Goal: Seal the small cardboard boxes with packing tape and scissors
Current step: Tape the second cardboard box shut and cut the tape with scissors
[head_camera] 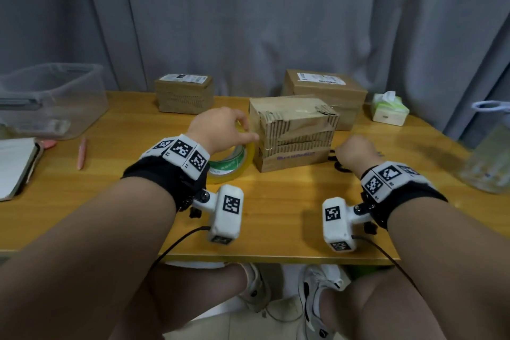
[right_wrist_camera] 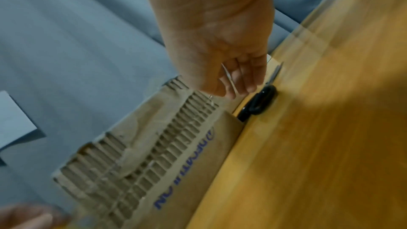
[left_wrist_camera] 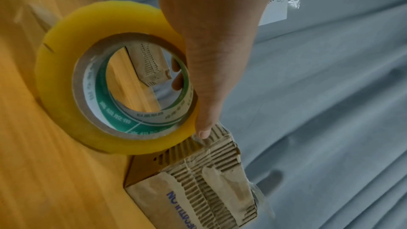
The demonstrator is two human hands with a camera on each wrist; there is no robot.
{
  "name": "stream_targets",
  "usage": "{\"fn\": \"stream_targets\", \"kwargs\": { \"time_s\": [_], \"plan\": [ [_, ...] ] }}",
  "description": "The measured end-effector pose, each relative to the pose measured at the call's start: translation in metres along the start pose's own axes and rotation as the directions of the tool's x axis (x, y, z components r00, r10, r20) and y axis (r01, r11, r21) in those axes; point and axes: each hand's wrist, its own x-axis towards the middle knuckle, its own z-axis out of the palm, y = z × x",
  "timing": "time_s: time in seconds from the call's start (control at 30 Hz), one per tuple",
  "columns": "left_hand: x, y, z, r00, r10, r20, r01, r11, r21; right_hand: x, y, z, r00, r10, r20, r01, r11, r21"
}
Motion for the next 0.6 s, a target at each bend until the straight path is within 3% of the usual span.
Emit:
{"fn": "stream_targets", "kwargs": {
  "time_s": [0.07,0.23,0.43,0.6],
  "plan": [
    [0.002,0.002,0.001,1.0,-0.002,0.017,0.002,1.0,0.022,0.007,0.003,0.013,0.998,-0.018,0.063,0.024,0.994,-0.108],
    [0.006,-0.001,0.002,1.0,0.0,0.019,0.0,1.0,0.005,0.011,0.0,0.017,0.992,0.028,0.124,-0.004,0.982,-0.191],
    [0.004,-0.005,0.001,1.0,0.011,-0.006,-0.011,1.0,-0.024,0.024,0.018,0.023,0.984,0.168,0.056,-0.151,0.961,-0.23],
    [0.003,-0.002,0.001,1.0,0.017,0.018,-0.017,1.0,-0.011,0.008,0.005,0.006,0.989,0.096,0.111,-0.053,0.937,-0.344]
  ]
}}
